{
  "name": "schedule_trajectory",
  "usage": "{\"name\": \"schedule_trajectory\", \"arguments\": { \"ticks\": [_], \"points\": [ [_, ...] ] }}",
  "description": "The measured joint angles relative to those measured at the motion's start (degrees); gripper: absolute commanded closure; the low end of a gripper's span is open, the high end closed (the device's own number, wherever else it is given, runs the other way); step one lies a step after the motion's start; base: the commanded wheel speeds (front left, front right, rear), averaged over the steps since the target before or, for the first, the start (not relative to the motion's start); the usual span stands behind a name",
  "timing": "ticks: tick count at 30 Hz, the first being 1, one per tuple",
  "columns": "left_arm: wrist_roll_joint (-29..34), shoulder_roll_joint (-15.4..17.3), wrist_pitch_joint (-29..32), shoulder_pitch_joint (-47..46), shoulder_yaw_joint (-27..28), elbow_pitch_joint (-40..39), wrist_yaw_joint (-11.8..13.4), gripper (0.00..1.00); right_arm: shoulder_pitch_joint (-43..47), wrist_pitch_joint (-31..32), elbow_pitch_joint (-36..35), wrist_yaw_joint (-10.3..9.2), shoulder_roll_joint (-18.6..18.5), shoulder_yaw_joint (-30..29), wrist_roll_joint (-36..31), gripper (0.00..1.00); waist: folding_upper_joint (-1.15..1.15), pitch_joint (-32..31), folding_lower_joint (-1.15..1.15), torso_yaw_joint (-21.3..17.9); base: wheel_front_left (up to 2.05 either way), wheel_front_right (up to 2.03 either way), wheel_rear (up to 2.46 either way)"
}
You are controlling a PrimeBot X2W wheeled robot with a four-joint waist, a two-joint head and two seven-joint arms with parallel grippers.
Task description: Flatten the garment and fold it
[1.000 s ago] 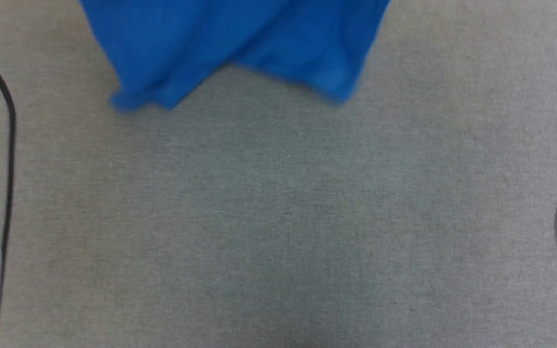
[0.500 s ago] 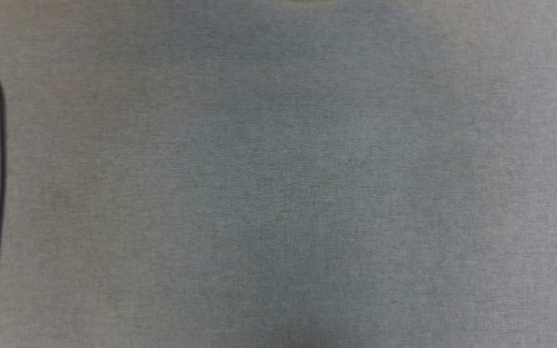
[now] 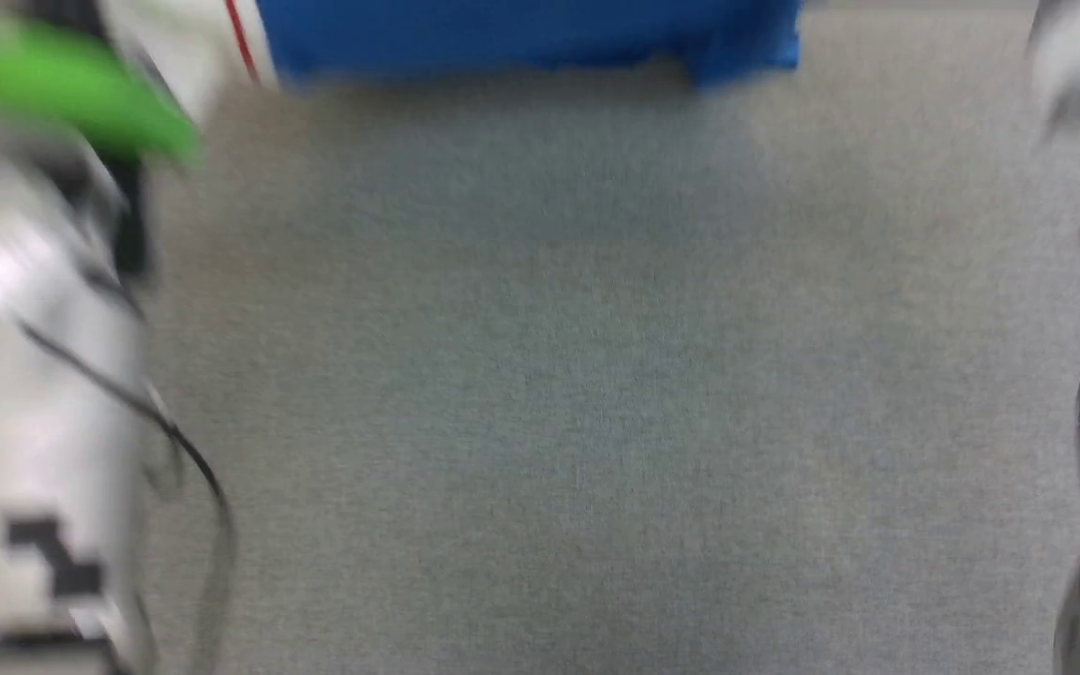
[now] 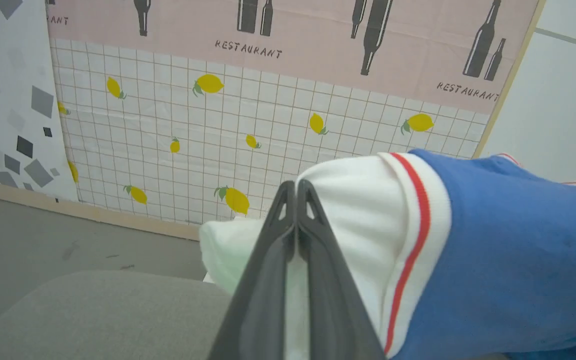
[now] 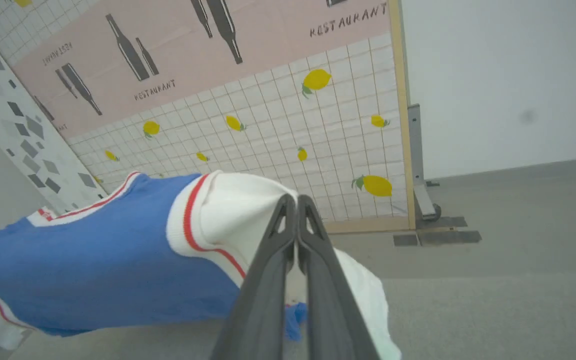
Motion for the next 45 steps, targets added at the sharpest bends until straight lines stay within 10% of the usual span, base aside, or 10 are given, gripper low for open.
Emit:
{"name": "schedule_trajectory", "arguments": {
  "ticks": [17,27,34,36,45],
  "points": [
    [-2.4,-3.5,6.6,47.9,-3.8,-9.8,2.5,1.0,53.4,9.8,-16.0,-0.01,-0.1,2.0,5.0,1.0,0.0,-14.1,-0.01,1.8,0.0,0.0,0.0],
    [0.7,-0.1,16.6,55.1,-4.3,-14.9,10.9,1.0,61.2,21.2,-20.6,0.01,-0.8,0.6,-2.0,1.0,0.0,-15.0,0.0,2.1,0.0,0.0,0.0],
    [1.3,-0.3,18.5,54.9,-5.4,-16.4,12.4,1.0,58.6,28.9,-18.5,0.01,-1.4,7.6,-8.9,1.0,0.0,-13.9,0.0,1.7,0.0,0.0,0.0],
    [1.1,-0.7,17.9,54.9,-5.4,-16.7,12.4,1.0,57.7,29.0,-17.6,0.01,-1.0,8.8,-9.0,0.0,0.0,-13.7,0.0,1.7,0.0,0.0,0.0],
    [0.1,-1.4,12.8,54.9,-3.9,-19.9,12.2,1.0,54.8,22.7,-23.9,-0.01,4.0,0.5,0.3,0.0,0.0,-13.9,0.0,1.4,0.0,0.0,0.0]
  ]
}}
